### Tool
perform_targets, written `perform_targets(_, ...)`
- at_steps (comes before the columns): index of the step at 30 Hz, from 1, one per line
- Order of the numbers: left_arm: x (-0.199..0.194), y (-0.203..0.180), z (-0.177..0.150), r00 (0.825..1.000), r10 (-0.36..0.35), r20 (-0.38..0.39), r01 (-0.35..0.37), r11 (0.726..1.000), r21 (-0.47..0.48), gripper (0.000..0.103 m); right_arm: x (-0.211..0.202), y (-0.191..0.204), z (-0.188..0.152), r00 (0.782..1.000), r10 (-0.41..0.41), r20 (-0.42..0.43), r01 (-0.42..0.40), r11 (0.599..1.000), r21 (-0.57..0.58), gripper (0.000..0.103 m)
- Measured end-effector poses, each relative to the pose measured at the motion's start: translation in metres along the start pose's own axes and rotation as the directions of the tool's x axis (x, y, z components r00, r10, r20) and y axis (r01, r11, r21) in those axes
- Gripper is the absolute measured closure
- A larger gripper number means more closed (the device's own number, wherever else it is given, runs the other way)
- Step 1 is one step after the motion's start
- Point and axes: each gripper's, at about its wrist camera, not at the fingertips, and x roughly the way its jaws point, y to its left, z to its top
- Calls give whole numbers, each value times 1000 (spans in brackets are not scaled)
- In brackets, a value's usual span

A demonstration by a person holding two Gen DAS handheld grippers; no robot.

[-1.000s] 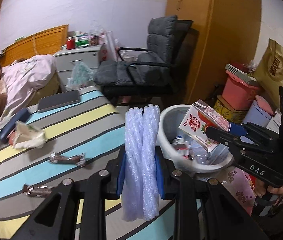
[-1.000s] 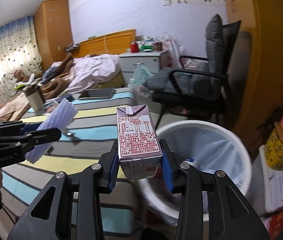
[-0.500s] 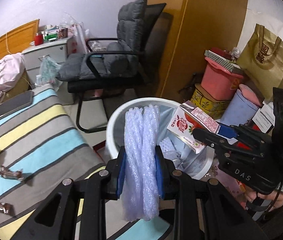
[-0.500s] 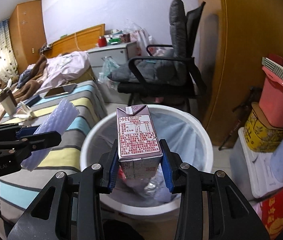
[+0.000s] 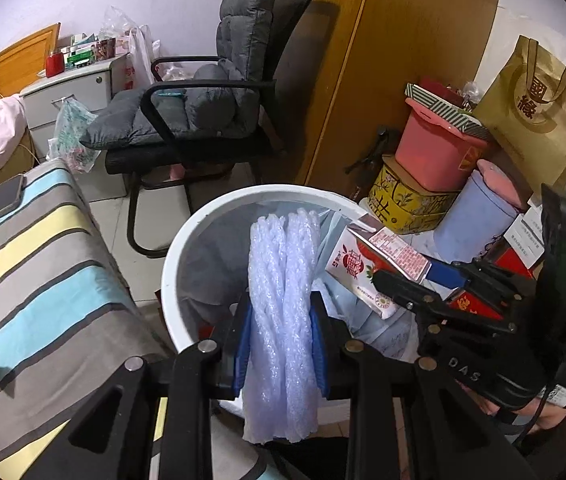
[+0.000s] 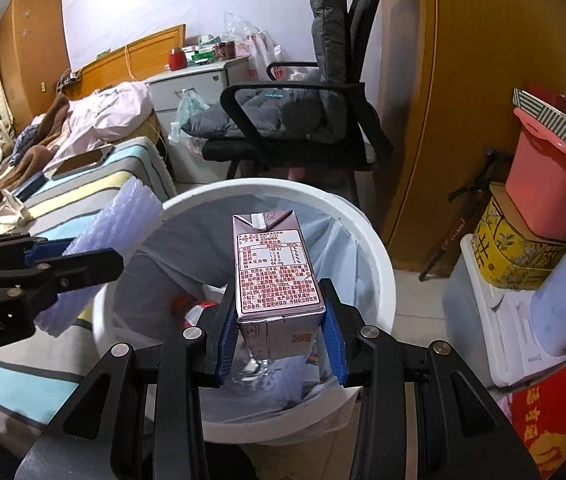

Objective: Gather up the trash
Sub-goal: 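Carry the foam sleeve and carton over the white bin and open both grippers, then withdraw both grippers from the bin back toward the snack wrappers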

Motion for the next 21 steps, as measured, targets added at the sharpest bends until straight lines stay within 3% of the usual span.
perform_targets(3,6,0,0,1000,11,-14,-11,1000,-4,72,5,-4,-1,1000,-8,-17,8,1000,1,63)
perform_targets(4,8,1,0,1000,13,-18,-13,1000,-6,62,4,-5,-2,1000,-5,-18,5,1000,2,63)
perform_targets(5,8,1,0,1000,16,-17,-16,1000,-9,45,4,-5,-2,1000,-3,-15,3,1000,1,63)
perform_targets(6,9,2,0,1000,18,-16,-18,1000,-17,41,5,-5,-2,1000,-10,-15,10,1000,-1,63)
perform_targets(9,8,4,-1,1000,14,-13,-14,1000,-21,41,6,-6,-2,1000,-23,-19,23,1000,-3,62)
perform_targets(13,2,7,-1,999,32,-7,-32,999,-23,40,4,-6,-1,1000,-23,-7,23,1000,2,53)
perform_targets(21,-24,11,-4,998,56,41,-54,998,-34,38,-8,3,4,999,-15,33,15,1000,-8,52)
